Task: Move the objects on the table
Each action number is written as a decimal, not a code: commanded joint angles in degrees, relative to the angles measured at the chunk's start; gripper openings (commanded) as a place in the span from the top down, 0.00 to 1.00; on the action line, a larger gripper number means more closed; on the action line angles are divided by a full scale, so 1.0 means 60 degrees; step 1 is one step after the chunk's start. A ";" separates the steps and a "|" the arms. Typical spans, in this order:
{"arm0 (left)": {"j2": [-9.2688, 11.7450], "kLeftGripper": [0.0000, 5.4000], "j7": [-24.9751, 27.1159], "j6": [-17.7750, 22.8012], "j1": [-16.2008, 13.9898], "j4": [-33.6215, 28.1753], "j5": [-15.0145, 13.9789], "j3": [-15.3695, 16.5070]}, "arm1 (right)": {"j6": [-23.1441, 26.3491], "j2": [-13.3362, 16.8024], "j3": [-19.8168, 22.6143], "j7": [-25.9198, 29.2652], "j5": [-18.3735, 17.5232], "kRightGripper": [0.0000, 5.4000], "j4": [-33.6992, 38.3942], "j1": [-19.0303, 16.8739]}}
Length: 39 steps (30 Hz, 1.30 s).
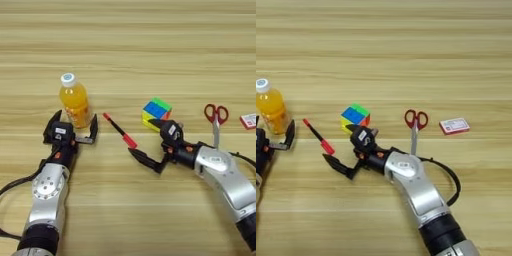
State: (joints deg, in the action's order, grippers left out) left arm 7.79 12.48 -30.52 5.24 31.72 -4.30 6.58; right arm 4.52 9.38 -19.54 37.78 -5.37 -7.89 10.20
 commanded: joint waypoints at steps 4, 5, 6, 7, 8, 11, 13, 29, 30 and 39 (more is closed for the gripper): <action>0.0036 0.01 -0.0022 0.0127 -0.0039 0.0027 -0.0042 0.0017 | 0.0389 -0.0594 -0.0149 -0.0417 0.0411 0.00 -0.0984 0.0801; 0.0028 0.01 -0.0031 0.0124 -0.0030 0.0045 -0.0039 0.0014 | 0.0410 -0.0667 -0.0157 -0.0454 0.0442 0.00 -0.1128 0.0890; 0.0022 0.01 -0.0039 0.0121 -0.0023 0.0058 -0.0038 0.0012 | 0.0422 -0.0733 -0.0153 -0.0500 0.0482 0.00 -0.1258 0.0965; 0.0017 0.01 -0.0047 0.0117 -0.0017 0.0070 -0.0041 0.0011 | 0.0467 -0.0800 -0.0157 -0.0561 0.0531 0.00 -0.1444 0.1058; 0.0014 0.01 -0.0055 0.0109 -0.0009 0.0085 -0.0041 0.0010 | 0.0503 -0.0854 -0.0152 -0.0707 0.0640 0.00 -0.1678 0.1160; 0.0009 0.01 -0.0072 0.0095 -0.0013 0.0077 -0.0047 0.0013 | 0.0581 -0.1005 -0.0087 -0.1050 0.0871 0.00 -0.2334 0.1397; 0.0010 0.01 -0.0081 0.0095 -0.0028 0.0053 -0.0049 0.0015 | 0.0557 -0.1053 -0.0092 -0.1093 0.0935 0.00 -0.2516 0.1441; -0.0006 0.01 -0.0128 0.0137 -0.0011 0.0000 -0.0098 0.0013 | 0.0913 -0.1071 -0.0418 -0.1152 0.1473 0.00 -0.2919 0.1571; -0.0011 0.00 -0.0137 0.0137 -0.0012 -0.0007 -0.0096 0.0009 | 0.1164 -0.1133 -0.0297 -0.0983 0.1268 0.03 -0.3045 0.1623; -0.0039 0.00 -0.0174 0.0153 -0.0011 -0.0058 -0.0107 0.0004 | 0.2063 -0.1246 0.0064 -0.0470 0.0740 0.25 -0.3399 0.1823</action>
State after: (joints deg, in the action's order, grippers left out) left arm 7.65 11.67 -30.43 5.26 31.76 -4.90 6.60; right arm 13.36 1.48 -18.75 34.37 -1.33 -25.87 22.69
